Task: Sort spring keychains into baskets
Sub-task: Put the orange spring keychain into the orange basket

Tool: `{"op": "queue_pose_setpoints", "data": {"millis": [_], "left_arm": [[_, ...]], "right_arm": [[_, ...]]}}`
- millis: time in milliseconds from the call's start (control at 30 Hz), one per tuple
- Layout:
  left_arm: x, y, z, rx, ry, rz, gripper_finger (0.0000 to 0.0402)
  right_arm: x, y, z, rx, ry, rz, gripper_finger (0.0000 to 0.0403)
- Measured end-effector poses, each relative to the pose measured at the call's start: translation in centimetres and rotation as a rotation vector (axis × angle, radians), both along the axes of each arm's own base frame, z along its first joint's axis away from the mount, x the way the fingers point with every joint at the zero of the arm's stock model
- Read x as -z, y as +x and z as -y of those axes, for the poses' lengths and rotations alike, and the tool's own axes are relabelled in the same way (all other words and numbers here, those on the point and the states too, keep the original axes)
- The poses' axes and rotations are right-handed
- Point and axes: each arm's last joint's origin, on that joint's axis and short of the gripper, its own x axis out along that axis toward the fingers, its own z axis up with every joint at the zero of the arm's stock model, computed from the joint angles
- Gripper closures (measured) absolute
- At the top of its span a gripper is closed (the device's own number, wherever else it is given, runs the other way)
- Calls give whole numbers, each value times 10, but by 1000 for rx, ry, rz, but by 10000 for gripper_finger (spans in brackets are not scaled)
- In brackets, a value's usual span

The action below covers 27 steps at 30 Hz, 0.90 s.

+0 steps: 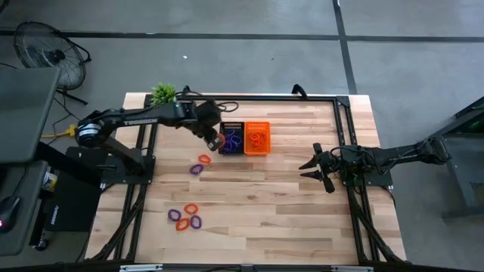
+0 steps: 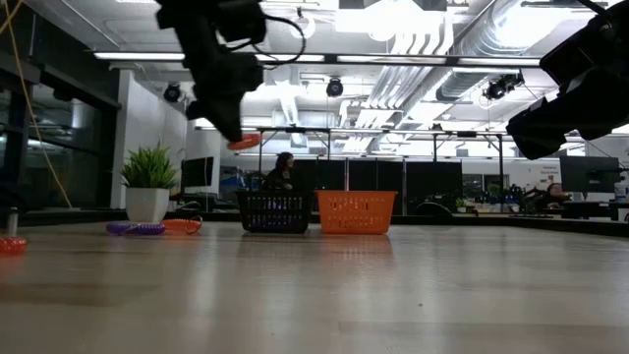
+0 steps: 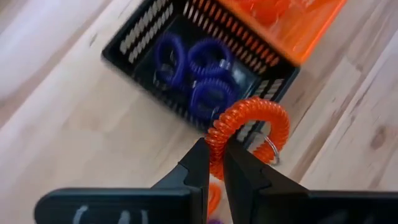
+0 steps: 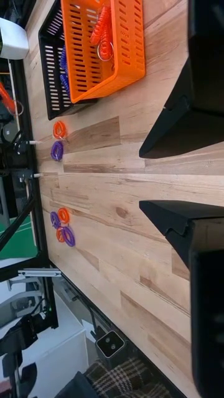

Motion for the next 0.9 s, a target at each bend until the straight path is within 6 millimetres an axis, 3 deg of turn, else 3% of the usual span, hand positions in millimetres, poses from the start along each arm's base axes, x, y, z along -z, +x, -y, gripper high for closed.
{"op": "queue_pose_setpoints", "data": {"millis": [567, 900], "left_arm": [[-3, 96, -23, 152, 26, 26, 371], [3, 129, -30, 187, 31, 51, 371]], "right_arm": [[0, 0, 0, 0, 0, 0, 289], [0, 0, 0, 0, 0, 0, 289]]}}
